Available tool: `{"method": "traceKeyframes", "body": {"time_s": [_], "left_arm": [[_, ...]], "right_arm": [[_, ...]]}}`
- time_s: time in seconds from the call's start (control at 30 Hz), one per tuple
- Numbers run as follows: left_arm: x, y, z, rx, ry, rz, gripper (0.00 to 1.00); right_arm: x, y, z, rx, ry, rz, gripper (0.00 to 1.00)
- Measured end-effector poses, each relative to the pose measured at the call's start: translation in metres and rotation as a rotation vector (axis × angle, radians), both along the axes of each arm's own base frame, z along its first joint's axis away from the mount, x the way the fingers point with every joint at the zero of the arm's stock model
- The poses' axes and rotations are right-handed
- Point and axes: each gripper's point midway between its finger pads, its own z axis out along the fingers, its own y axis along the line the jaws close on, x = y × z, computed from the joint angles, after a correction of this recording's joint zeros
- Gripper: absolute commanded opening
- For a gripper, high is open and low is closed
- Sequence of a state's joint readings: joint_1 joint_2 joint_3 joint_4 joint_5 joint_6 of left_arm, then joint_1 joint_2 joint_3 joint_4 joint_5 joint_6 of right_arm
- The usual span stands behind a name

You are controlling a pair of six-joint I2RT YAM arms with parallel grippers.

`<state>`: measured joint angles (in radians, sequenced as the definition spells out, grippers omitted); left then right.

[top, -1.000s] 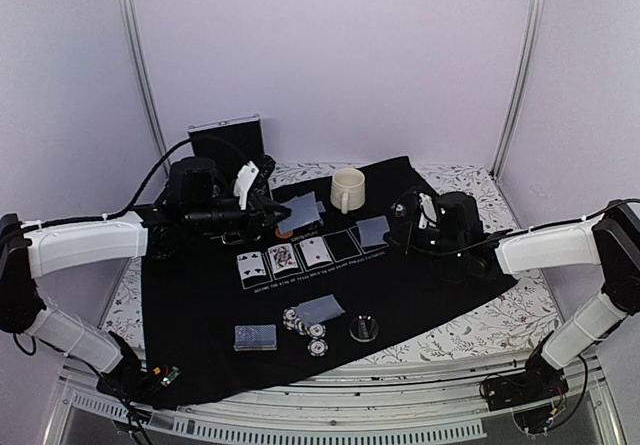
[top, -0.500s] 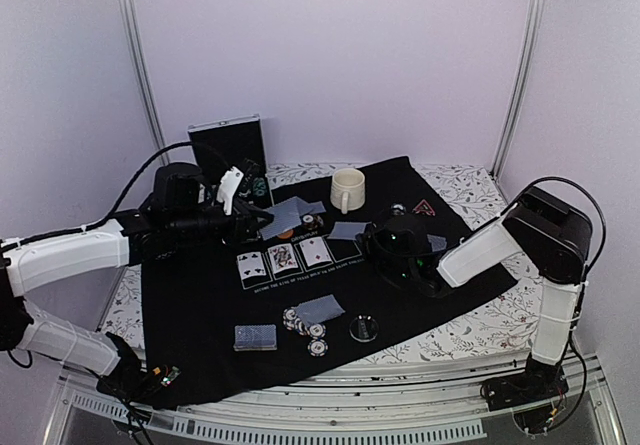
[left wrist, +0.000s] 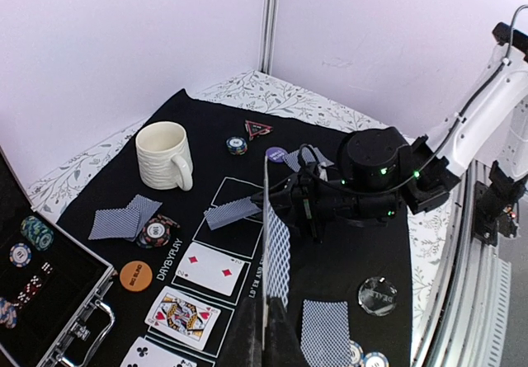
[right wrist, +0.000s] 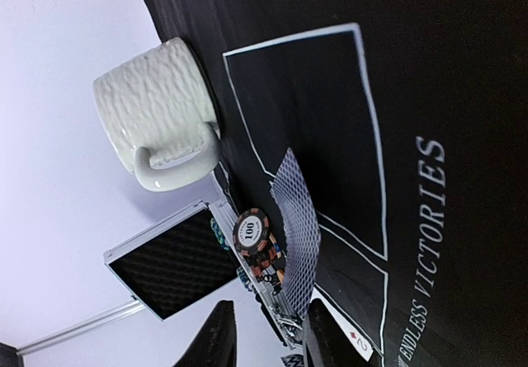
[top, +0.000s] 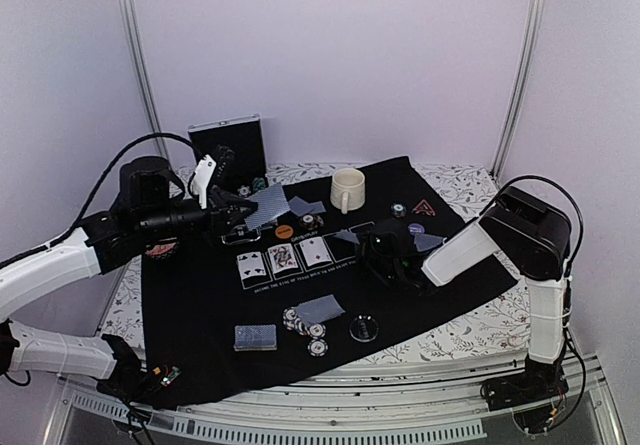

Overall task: Distribute texas hold em gaming equipment
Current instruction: Place the community card in the designated area, then pick up the poker card from the community card area.

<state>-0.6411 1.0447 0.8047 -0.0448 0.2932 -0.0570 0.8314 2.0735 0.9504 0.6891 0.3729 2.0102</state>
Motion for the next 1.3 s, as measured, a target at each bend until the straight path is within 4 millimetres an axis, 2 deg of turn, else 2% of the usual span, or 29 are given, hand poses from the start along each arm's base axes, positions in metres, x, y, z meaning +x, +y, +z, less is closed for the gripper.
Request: {"method": "traceKeyframes", "body": {"time_s": [0.1,0.2,0.33,0.53,0.63,0.7,0.77,0.97,1.03,1.1,1.17,1.3], "left_arm": [[-0.001,0.0,0.002,-0.003,-0.007,-0.001,0.0],[-0.001,0.0,0.001,-0.001,-0.006,-0.004,0.0],[-0.002,0.0,0.001,-0.001,-0.005,-0.007,0.0],[-0.004,-0.001,0.001,-0.004,-0.003,-0.02,0.0],[-0.003,-0.001,0.001,-0.003,-0.004,-0.014,0.0],[-0.002,0.0,0.001,0.0,-0.003,-0.01,0.0],[-0.002,0.0,-0.001,0.004,0.002,-0.007,0.0],[-0.001,0.004,-0.006,0.03,0.003,0.01,0.0],[0.0,0.005,-0.006,0.035,0.0,0.014,0.0],[0.0,0.005,-0.007,0.041,-0.001,0.017,0.0],[0.002,0.005,-0.008,0.05,0.0,0.02,0.0],[0.007,0.004,-0.005,0.061,-0.008,0.028,0.0]], "right_arm": [[-0.004,0.005,-0.002,0.008,0.018,0.01,0.32],[-0.012,0.015,-0.003,0.017,0.032,0.052,0.42],[-0.037,0.023,0.001,0.02,0.041,0.154,0.49],[-0.078,0.016,0.016,-0.018,-0.027,0.348,0.47],[-0.081,0.013,0.025,-0.112,-0.113,0.478,0.47],[-0.074,0.007,0.035,-0.221,-0.188,0.56,0.47],[-0.055,0.008,0.046,-0.397,-0.259,0.647,0.49],[0.007,0.03,0.125,-0.866,-0.535,0.843,0.52],[0.029,0.034,0.137,-1.006,-0.572,0.876,0.54],[0.043,0.032,0.129,-1.113,-0.562,0.927,0.57],[0.054,0.023,0.105,-1.213,-0.515,0.994,0.59],[0.061,-0.001,0.037,-1.337,-0.368,1.16,0.59]]}}
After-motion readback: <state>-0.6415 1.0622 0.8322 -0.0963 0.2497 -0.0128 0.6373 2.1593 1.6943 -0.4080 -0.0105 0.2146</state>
